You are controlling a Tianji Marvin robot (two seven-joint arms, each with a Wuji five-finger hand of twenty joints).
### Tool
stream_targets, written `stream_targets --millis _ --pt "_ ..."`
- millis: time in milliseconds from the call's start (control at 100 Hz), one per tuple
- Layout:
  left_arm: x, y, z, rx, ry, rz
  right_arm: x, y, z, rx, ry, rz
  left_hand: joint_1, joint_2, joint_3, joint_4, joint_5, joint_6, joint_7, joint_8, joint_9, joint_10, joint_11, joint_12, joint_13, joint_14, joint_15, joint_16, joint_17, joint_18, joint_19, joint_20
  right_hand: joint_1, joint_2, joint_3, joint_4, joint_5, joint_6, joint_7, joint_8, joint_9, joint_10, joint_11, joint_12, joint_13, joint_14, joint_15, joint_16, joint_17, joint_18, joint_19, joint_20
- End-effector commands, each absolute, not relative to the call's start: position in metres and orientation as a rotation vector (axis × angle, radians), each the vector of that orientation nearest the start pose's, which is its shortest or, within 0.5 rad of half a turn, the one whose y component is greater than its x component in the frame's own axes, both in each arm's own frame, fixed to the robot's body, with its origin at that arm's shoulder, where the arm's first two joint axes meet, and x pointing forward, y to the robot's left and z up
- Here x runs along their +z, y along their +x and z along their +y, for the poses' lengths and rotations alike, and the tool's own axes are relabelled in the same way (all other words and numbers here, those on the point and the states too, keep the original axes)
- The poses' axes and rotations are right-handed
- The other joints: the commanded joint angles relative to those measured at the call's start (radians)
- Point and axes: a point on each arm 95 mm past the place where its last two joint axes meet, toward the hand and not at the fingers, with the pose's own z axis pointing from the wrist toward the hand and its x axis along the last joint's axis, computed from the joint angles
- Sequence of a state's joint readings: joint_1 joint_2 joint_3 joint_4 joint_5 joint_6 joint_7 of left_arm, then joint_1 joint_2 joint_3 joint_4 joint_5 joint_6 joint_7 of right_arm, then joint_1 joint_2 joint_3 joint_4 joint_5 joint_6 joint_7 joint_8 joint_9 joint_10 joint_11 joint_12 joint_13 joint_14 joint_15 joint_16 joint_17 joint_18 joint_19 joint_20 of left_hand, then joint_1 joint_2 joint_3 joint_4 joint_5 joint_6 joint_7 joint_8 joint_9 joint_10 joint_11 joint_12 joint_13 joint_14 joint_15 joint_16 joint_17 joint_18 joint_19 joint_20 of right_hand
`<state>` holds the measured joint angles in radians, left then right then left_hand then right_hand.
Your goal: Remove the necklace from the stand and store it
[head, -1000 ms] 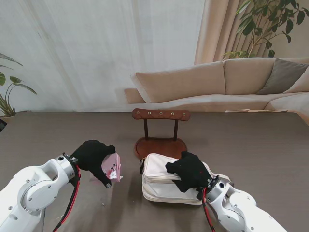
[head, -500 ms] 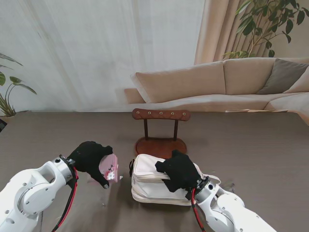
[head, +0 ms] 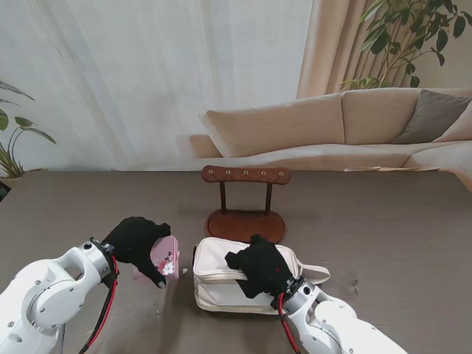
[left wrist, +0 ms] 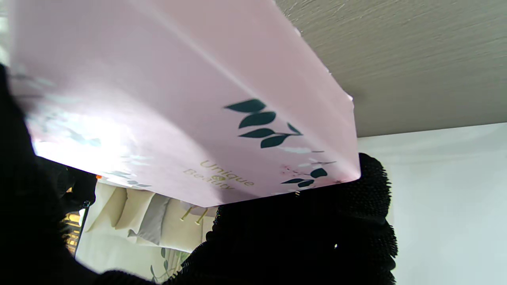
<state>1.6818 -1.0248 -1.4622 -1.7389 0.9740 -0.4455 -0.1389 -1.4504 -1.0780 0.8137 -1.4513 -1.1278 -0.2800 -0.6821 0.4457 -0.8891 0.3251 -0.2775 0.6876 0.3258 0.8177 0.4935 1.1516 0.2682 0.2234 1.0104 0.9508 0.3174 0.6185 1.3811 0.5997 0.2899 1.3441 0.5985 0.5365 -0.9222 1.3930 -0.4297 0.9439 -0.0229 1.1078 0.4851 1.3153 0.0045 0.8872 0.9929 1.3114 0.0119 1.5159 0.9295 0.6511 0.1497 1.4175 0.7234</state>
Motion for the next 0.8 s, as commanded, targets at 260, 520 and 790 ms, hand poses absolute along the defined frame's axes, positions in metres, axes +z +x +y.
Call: stream_targets --millis 260,520,790 --pt "-0.283 0.375 0.044 -1.593 -0.997 1.781 -0.351 0.335 0.105 2.093 0.641 1.566 0.489 0.168 0.553 0.082 0.099 -0.186 0.453 0.063 0.069 -0.088 0.077 0.040 0.049 -0.005 0.084 0.027 0.003 -0.067 0.024 0.014 0.070 0.103 0.103 0.069 -0.008 -0.159 0.106 -0.098 0.009 0.028 -0.060 -0.115 0.003 0.030 -0.101 -0.077 0.268 0.095 0.014 0.046" --pt "-0.284 0.375 0.043 -1.591 -1.001 1.788 -0.344 0.334 0.093 2.052 0.615 1.660 0.490 0.168 0.552 0.082 0.098 -0.187 0.453 0.063 0.068 -0.089 0.076 0.040 0.050 -0.004 0.084 0.028 0.002 -0.067 0.023 0.014 -0.163 0.233 -0.028 0.133 -0.124 -0.131 0.036 -0.168 -0.111 0.018 -0.136 -0.230 -0.003 0.074 -0.452 -0.234 0.123 0.122 -0.057 -0.010" --pt "-0.285 0.374 0.043 -1.591 -1.000 1.792 -0.329 0.343 0.093 2.043 0.669 1.694 0.490 0.169 0.551 0.082 0.098 -0.185 0.452 0.064 0.068 -0.089 0.076 0.040 0.049 -0.004 0.084 0.028 0.002 -0.068 0.023 0.015 -0.215 0.431 -0.152 0.117 -0.120 -0.068 0.026 -0.156 -0.113 0.036 -0.108 -0.260 -0.002 0.084 -0.466 -0.222 0.119 0.133 -0.055 -0.019"
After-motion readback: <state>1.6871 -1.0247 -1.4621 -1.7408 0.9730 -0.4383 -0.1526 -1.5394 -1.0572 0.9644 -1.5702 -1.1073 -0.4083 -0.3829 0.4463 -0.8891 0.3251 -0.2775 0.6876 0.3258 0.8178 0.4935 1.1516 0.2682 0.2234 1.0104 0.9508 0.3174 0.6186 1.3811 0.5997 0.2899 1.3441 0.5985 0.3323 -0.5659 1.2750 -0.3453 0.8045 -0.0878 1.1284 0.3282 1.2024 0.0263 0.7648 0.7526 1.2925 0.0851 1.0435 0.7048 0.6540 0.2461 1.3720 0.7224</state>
